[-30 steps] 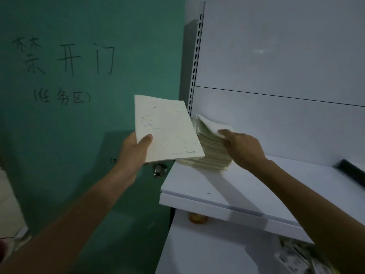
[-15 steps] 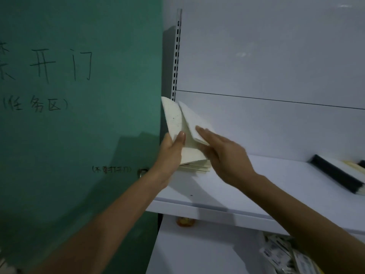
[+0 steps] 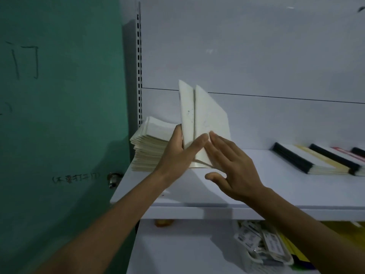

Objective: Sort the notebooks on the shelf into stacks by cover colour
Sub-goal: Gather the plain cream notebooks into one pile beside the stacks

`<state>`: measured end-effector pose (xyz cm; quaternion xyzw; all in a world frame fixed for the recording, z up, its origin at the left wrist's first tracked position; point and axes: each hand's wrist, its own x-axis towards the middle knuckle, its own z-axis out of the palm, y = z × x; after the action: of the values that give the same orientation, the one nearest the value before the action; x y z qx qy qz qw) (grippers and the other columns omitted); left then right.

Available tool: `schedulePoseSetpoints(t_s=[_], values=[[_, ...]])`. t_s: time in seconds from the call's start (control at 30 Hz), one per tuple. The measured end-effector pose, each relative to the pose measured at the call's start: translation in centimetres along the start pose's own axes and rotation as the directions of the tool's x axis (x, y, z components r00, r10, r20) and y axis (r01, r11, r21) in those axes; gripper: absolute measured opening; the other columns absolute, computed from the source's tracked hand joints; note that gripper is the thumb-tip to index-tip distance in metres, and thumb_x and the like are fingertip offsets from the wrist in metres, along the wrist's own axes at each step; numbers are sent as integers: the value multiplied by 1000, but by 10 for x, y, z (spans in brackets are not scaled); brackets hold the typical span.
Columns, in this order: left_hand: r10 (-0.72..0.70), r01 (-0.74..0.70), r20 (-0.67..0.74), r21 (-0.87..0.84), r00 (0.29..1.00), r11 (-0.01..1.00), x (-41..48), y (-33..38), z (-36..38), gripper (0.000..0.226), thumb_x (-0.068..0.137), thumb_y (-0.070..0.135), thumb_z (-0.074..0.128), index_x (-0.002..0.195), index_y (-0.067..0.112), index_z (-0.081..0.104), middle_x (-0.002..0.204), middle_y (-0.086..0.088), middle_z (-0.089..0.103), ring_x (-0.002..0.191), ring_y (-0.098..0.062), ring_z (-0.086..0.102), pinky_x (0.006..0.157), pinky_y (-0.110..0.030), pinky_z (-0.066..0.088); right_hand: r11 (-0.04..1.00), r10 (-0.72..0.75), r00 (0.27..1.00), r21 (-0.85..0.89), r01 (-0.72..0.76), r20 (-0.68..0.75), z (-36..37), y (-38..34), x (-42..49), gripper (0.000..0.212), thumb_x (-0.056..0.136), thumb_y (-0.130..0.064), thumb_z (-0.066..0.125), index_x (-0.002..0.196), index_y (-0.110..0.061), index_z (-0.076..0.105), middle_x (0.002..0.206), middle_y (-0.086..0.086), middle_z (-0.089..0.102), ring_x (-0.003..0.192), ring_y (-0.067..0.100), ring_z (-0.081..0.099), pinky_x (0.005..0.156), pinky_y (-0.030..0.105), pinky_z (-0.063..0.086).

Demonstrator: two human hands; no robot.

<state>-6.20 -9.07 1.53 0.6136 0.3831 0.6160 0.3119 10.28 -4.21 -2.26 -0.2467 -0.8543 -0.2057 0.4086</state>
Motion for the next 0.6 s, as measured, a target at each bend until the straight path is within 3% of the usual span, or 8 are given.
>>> schedulePoseSetpoints(t_s=[0.13,0.2,0.23,0.3,0.33,0.43,0.5,0.6], values=[[22,-23,15,42,1000,999,13,-6,25,33,92,20,60,122,25,47,112,6,64,101,-9,63,83,-25,55,987,119,993,112,-118,-3,-10,19,-12,55,99,-55,19,141,-27,39,150,3,37,139,18,33,105,37,37],[31,-32,5,38,999,999,21,-10,37,27,93,15,57,118,24,50,107,5,65,97,-10,63,79,-21,54,935,315,943,204,-290,-104,-14,28,-16,50,98,-53,27,138,-28,43,149,0,39,139,15,32,109,41,32],[36,-36,2,37,999,999,25,-11,43,25,93,14,56,116,24,51,105,5,65,96,-11,63,79,-21,53,874,461,874,250,-416,-155,-17,36,-18,51,96,-53,35,139,-27,42,149,-1,39,139,15,31,110,44,31],[46,-47,26,26,999,999,32,-15,58,24,94,14,55,114,26,50,105,6,64,96,-8,62,81,-21,53,659,732,668,385,-646,-133,-26,58,-25,65,88,-58,52,142,-26,35,149,-2,36,135,16,35,108,45,35],[57,-58,45,22,997,998,35,-16,65,25,94,14,55,113,29,49,105,9,63,95,-3,62,81,-19,52,519,818,574,474,-711,-34,-32,71,-28,74,82,-59,59,142,-26,32,147,-2,38,131,17,40,104,44,40],[71,-72,98,1,993,997,47,-22,93,26,95,12,53,110,33,48,105,14,62,89,8,60,76,-12,49,149,845,461,709,-690,271,-51,105,-42,80,70,-59,70,135,-22,42,127,-2,58,113,20,59,87,40,54],[45,-43,113,-17,993,999,56,-28,112,25,95,13,53,108,33,48,104,12,61,89,5,60,75,-13,49,103,833,466,745,-659,297,-61,120,-48,61,74,-50,67,125,-20,50,113,-3,65,101,17,65,74,31,58],[-21,25,125,-24,992,999,69,-34,140,23,94,12,53,104,32,49,100,6,61,88,-6,58,78,-18,50,185,867,453,709,-680,209,-72,148,-54,53,80,-45,65,124,-19,49,111,0,62,96,19,64,68,30,58]])
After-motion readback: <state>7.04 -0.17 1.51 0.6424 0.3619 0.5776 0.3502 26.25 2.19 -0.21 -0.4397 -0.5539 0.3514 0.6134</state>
